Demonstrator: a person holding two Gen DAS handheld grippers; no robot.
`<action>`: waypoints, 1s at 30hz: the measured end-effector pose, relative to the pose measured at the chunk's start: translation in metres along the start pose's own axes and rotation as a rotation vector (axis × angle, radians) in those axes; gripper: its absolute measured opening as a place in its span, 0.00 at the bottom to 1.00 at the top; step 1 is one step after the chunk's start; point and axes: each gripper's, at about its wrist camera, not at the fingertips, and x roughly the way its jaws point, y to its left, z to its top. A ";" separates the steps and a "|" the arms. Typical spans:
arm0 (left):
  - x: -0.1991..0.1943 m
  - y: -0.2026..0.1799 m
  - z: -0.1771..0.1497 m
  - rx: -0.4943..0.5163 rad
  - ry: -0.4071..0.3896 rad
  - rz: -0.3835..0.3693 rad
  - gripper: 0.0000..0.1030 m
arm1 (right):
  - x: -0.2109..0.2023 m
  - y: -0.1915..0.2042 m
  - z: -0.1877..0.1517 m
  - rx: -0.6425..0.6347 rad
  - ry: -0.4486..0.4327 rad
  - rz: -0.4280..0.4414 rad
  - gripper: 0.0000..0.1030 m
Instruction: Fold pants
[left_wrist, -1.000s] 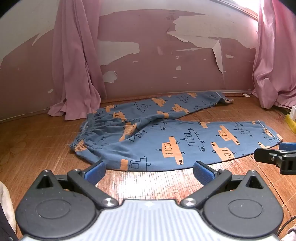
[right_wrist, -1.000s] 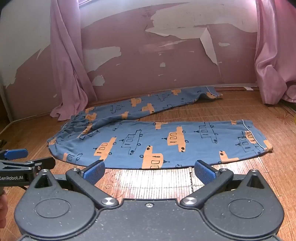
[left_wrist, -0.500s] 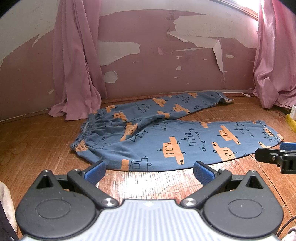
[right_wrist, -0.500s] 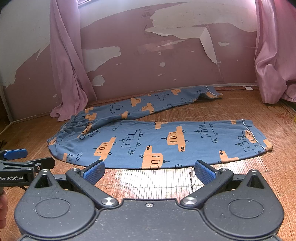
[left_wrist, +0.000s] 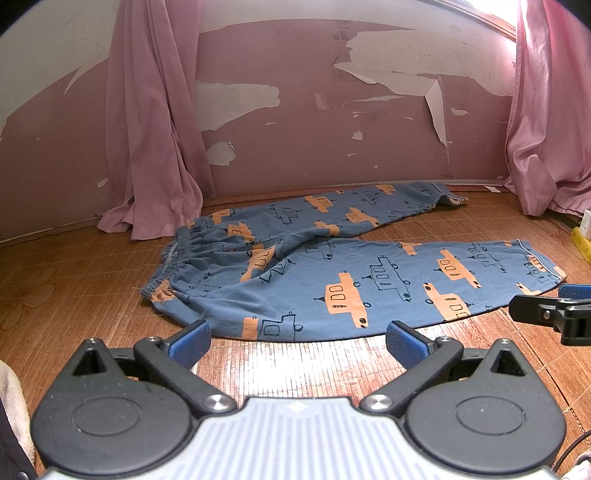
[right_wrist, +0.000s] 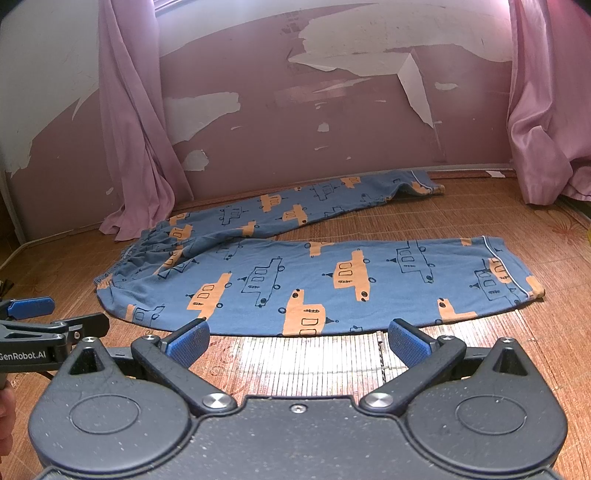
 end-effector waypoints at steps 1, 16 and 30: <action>0.000 0.000 0.000 0.000 0.000 0.000 1.00 | 0.000 0.000 0.000 0.000 0.000 0.000 1.00; 0.002 0.005 0.000 -0.011 0.007 -0.007 1.00 | 0.001 -0.001 0.000 0.005 0.005 0.000 1.00; 0.068 0.041 0.115 0.045 0.114 0.063 1.00 | 0.030 -0.041 0.088 -0.137 0.050 0.099 1.00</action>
